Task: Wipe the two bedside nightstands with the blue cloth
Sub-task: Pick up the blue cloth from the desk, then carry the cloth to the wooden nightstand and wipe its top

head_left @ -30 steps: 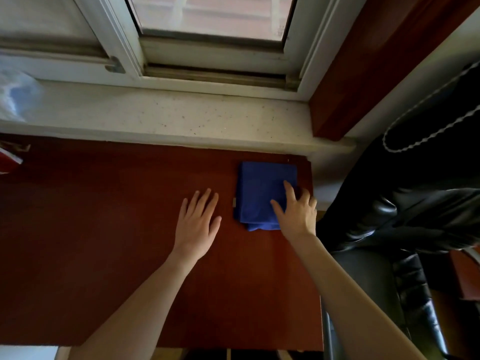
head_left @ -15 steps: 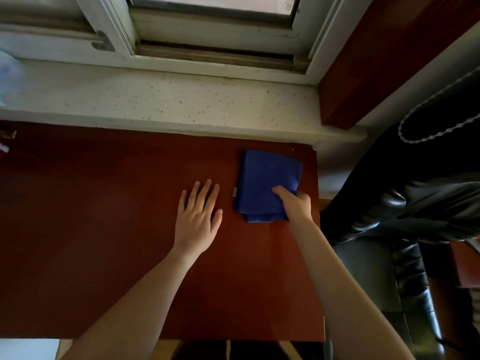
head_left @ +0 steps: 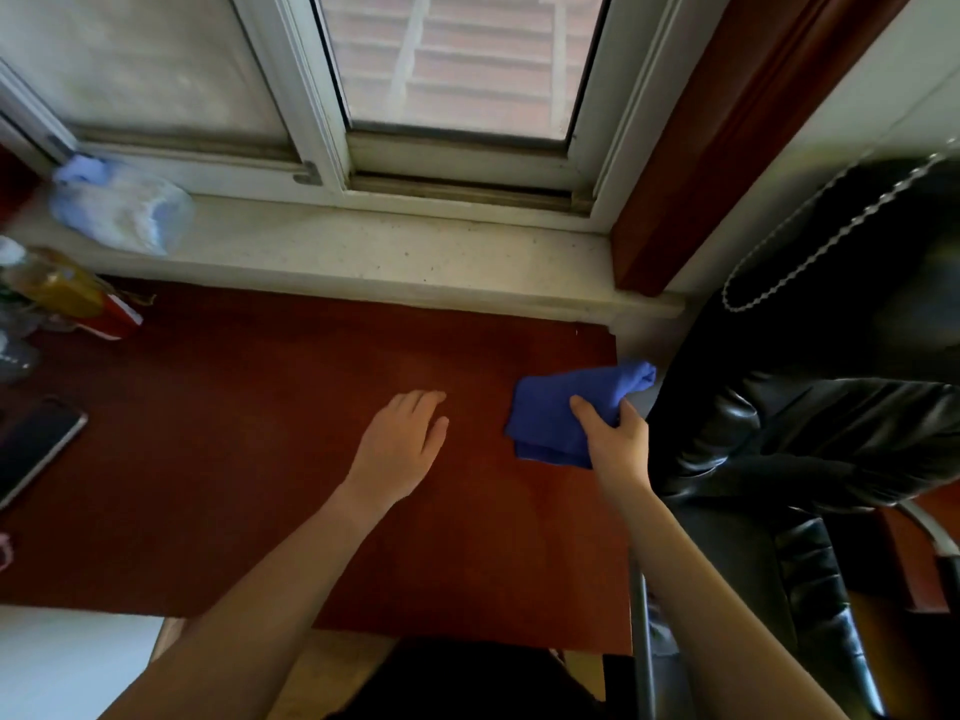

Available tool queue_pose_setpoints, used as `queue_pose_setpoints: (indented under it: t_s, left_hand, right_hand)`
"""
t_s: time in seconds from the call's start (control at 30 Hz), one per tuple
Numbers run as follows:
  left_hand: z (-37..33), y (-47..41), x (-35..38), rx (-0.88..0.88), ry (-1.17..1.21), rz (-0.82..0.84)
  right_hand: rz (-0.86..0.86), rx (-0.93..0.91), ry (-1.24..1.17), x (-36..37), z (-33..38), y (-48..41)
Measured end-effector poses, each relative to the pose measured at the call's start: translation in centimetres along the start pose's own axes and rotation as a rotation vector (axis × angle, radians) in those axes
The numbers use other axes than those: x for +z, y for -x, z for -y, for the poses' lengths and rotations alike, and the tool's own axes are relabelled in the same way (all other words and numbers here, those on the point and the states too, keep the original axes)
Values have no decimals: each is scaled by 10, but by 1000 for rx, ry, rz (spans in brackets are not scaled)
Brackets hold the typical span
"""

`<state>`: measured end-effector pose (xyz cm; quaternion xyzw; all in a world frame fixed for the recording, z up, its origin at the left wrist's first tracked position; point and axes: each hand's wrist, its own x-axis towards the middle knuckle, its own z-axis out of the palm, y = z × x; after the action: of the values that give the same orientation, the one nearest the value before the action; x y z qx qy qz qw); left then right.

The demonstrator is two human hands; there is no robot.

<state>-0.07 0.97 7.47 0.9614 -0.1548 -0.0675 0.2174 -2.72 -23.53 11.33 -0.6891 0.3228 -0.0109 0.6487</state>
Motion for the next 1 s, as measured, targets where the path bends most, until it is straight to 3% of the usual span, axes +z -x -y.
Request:
queue_pose_setpoints:
  t_s: [0.23, 0.6, 0.77, 1.0]
  left_hand:
    - [-37, 89, -17, -25, 126, -130]
    - [-22, 182, 21, -209, 196, 124]
    - [-10, 162, 9, -102, 234, 160]
    - [4, 109, -24, 242, 166, 230]
  right_hand:
    - [139, -70, 39, -46, -9, 74]
    - [167, 111, 82, -79, -87, 147]
    - [-1, 108, -4, -75, -94, 169]
    - [-370, 81, -219, -54, -86, 222]
